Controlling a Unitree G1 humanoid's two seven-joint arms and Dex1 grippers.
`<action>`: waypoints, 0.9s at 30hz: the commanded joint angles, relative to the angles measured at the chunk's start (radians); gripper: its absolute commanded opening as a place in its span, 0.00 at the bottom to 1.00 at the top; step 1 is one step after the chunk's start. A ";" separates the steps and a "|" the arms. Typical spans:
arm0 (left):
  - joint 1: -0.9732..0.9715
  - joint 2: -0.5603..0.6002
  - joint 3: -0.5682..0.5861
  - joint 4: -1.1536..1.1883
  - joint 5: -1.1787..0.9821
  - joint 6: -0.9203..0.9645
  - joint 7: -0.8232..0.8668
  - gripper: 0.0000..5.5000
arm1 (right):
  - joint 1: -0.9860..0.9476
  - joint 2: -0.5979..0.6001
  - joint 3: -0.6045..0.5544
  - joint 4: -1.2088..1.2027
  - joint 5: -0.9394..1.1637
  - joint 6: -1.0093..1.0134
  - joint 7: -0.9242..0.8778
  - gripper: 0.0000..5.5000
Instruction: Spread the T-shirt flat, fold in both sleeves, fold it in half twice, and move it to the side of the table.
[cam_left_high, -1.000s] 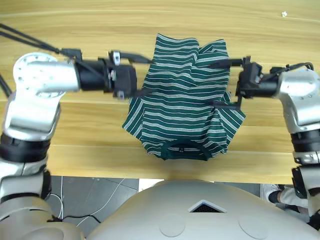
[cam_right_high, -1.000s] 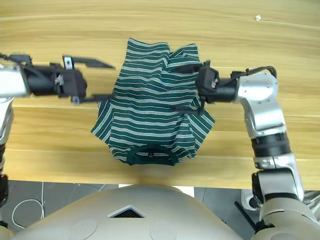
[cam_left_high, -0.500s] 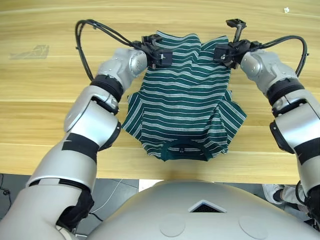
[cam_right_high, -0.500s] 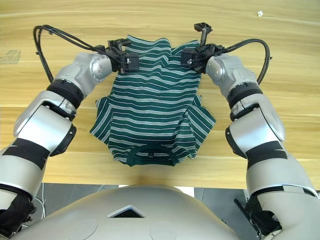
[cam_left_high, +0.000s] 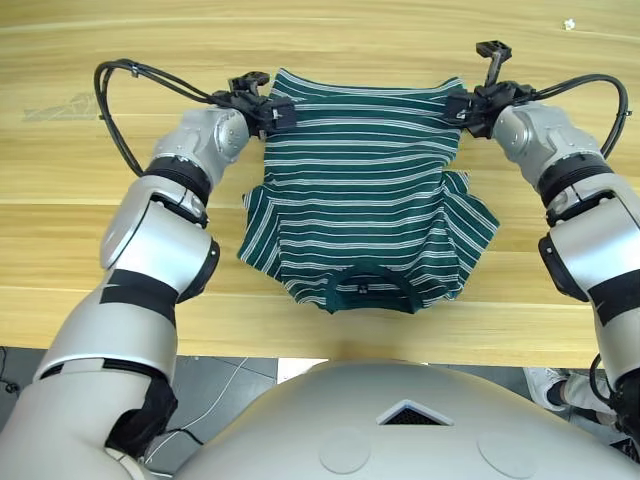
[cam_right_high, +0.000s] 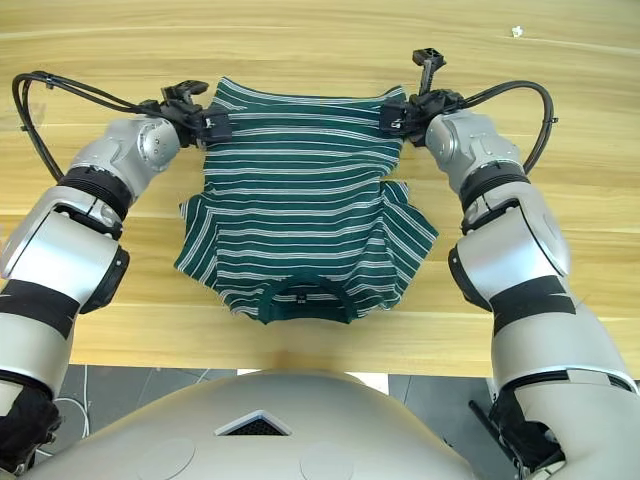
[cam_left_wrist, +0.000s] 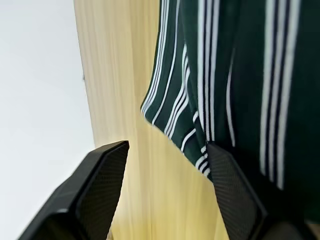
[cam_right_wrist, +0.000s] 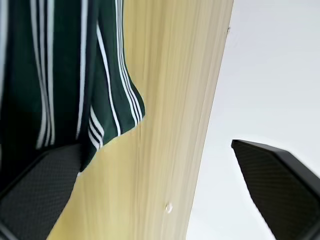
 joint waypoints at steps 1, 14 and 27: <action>0.056 -0.010 0.002 0.024 0.023 0.044 -0.012 0.52 | 0.037 -0.006 -0.030 0.012 0.013 0.001 0.007 0.97; 0.085 -0.033 0.125 -0.015 -0.059 -0.020 0.050 0.52 | -0.062 -0.027 -0.234 -0.042 0.126 -0.162 -0.284 0.97; 0.282 0.166 0.485 -0.590 -0.306 -0.166 0.209 0.52 | 0.399 -0.445 -0.411 -0.693 0.623 -0.508 0.490 0.97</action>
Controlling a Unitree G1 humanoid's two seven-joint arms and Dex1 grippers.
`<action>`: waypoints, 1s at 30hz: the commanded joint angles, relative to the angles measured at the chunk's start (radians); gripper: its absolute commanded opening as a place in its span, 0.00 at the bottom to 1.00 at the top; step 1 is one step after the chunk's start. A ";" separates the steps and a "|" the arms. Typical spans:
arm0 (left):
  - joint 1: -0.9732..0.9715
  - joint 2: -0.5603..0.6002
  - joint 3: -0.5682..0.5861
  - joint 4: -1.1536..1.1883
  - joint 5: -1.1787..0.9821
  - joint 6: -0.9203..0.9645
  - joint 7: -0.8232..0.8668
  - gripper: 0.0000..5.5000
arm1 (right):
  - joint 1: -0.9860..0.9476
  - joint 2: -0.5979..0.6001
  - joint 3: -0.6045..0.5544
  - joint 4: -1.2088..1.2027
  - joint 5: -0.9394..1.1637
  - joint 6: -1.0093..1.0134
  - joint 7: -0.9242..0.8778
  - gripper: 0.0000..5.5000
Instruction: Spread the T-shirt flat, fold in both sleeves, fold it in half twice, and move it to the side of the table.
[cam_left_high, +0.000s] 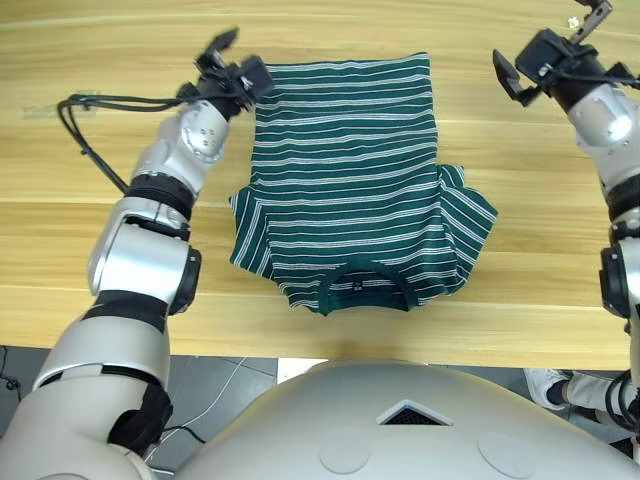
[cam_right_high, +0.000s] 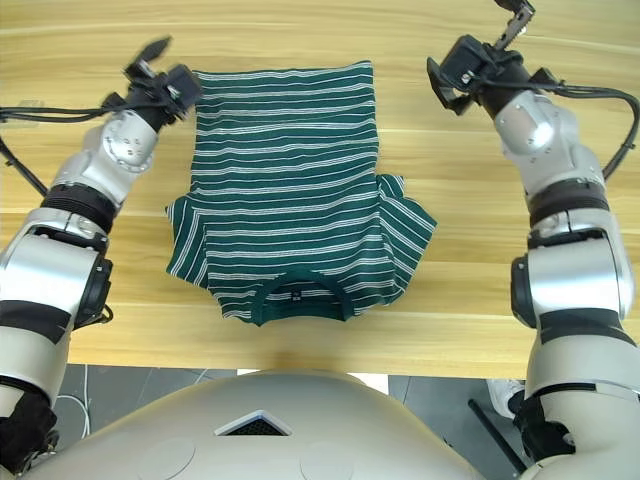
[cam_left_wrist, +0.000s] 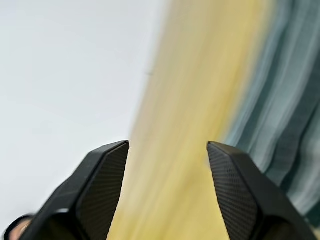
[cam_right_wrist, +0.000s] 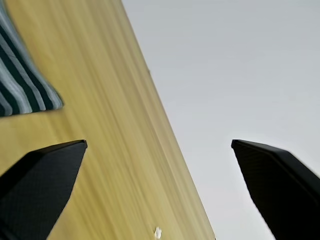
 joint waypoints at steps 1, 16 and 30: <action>0.171 0.071 0.180 -0.428 -0.145 0.029 -0.006 0.52 | 0.241 -0.165 -0.043 -0.445 0.333 -0.022 0.366 0.97; 0.972 0.484 0.410 -1.395 -0.451 0.227 -0.748 0.52 | 0.543 -0.238 -0.019 -0.860 0.363 0.254 0.704 0.97; 0.925 0.419 0.172 -1.333 -0.286 0.246 -0.887 0.52 | 0.505 -0.194 0.030 -0.606 0.200 0.200 0.729 0.97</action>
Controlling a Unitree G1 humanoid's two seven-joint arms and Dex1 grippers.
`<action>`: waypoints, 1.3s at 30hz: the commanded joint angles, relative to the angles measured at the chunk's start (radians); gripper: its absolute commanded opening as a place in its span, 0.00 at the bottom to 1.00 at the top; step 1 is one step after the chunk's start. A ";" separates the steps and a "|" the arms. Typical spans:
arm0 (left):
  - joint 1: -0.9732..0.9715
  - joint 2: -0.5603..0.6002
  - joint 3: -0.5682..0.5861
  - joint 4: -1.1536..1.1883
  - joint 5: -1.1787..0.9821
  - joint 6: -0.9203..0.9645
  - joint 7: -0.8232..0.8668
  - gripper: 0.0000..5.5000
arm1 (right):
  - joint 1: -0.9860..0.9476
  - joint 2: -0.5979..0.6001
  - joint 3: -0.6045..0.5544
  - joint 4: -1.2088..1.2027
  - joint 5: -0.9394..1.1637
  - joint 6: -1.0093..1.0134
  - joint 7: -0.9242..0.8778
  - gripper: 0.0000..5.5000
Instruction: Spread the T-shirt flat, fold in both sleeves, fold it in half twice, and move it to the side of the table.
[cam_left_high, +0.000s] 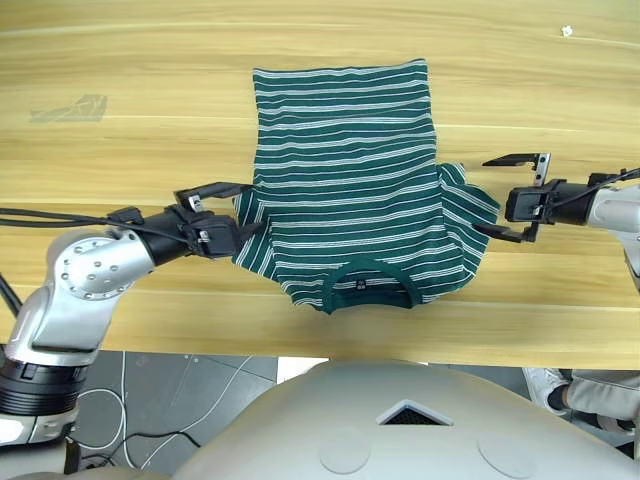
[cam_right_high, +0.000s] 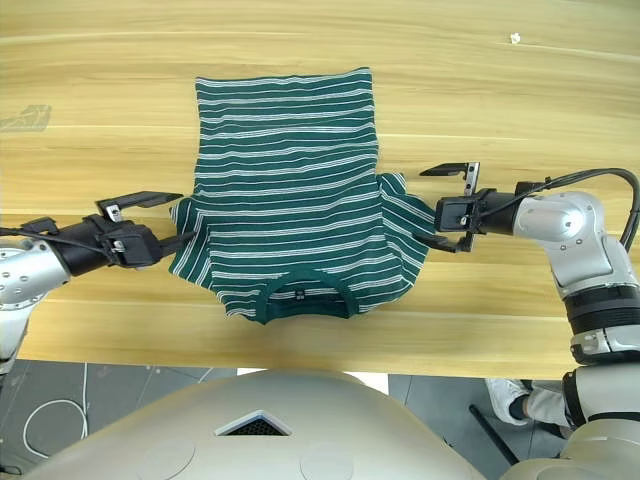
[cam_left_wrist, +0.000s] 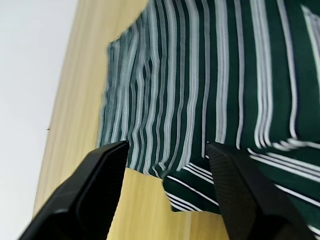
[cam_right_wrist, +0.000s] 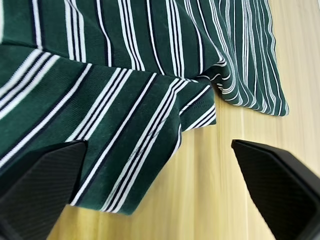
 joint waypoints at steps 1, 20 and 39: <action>-0.029 -0.033 -0.075 0.047 0.004 -0.004 -0.046 0.52 | -0.006 0.023 0.015 0.036 -0.039 -0.006 0.013 0.97; 0.130 0.091 -0.080 0.035 0.009 0.012 -0.149 0.52 | 0.047 -0.040 0.020 -0.021 -0.056 0.033 0.089 0.97; 0.152 0.100 0.054 -0.005 -0.082 0.016 -0.172 0.52 | 0.083 -0.023 0.026 -0.093 -0.032 0.094 0.123 0.97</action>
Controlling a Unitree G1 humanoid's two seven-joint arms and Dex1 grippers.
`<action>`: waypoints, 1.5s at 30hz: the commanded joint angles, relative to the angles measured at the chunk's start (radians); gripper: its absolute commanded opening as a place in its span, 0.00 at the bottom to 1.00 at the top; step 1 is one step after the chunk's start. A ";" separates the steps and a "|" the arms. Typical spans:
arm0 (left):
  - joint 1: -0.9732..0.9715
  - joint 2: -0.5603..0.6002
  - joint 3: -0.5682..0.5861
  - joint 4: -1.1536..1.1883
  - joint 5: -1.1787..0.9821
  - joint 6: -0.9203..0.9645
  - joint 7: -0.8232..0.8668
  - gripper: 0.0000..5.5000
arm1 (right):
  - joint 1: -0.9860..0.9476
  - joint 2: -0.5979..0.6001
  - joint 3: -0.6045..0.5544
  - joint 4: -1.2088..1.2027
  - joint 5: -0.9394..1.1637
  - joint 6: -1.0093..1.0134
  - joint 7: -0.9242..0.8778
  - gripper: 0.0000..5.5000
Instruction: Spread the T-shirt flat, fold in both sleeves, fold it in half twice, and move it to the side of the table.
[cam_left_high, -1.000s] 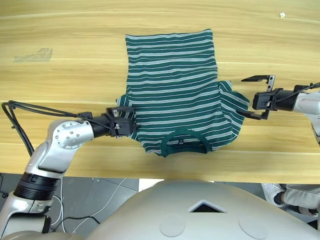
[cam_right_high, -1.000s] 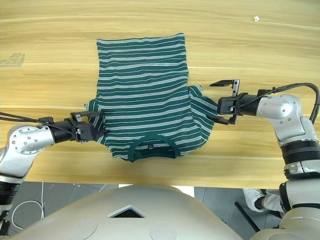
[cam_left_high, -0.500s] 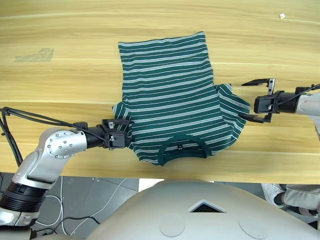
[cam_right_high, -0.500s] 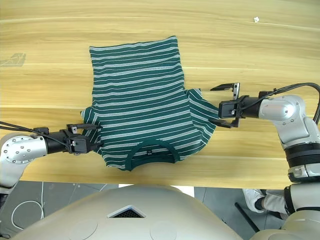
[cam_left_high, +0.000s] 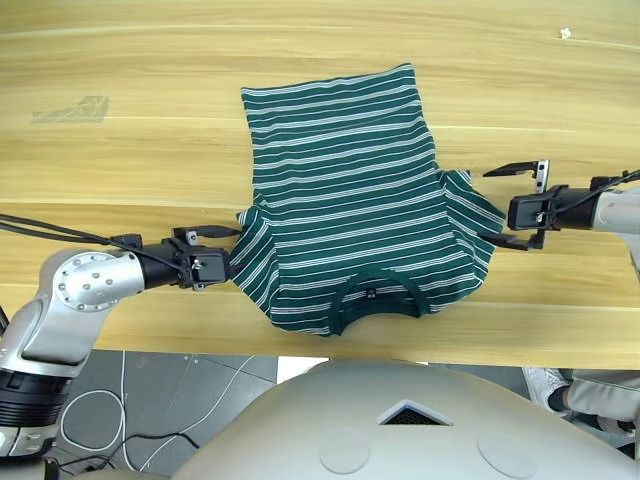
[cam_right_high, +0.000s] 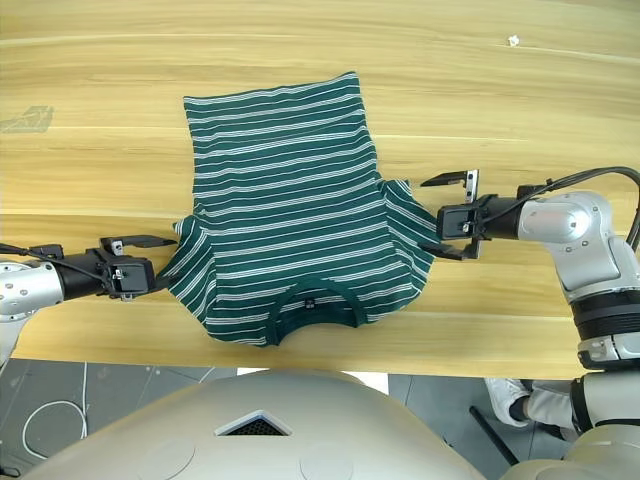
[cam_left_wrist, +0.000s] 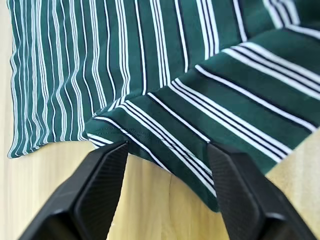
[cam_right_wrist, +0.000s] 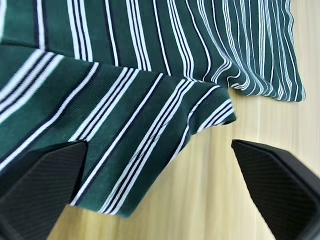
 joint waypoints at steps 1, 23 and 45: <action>0.021 -0.004 0.026 -0.042 -0.059 0.014 -0.023 0.52 | 0.045 0.007 0.031 -0.001 -0.034 0.028 0.033 0.97; -0.022 0.003 -0.071 0.165 0.161 -0.052 0.079 0.52 | 0.107 -0.029 0.005 -0.009 -0.057 0.023 0.009 0.97; -0.105 0.045 0.070 0.188 0.164 -0.031 0.128 0.52 | 0.195 -0.019 -0.083 -0.321 0.346 0.163 0.159 0.97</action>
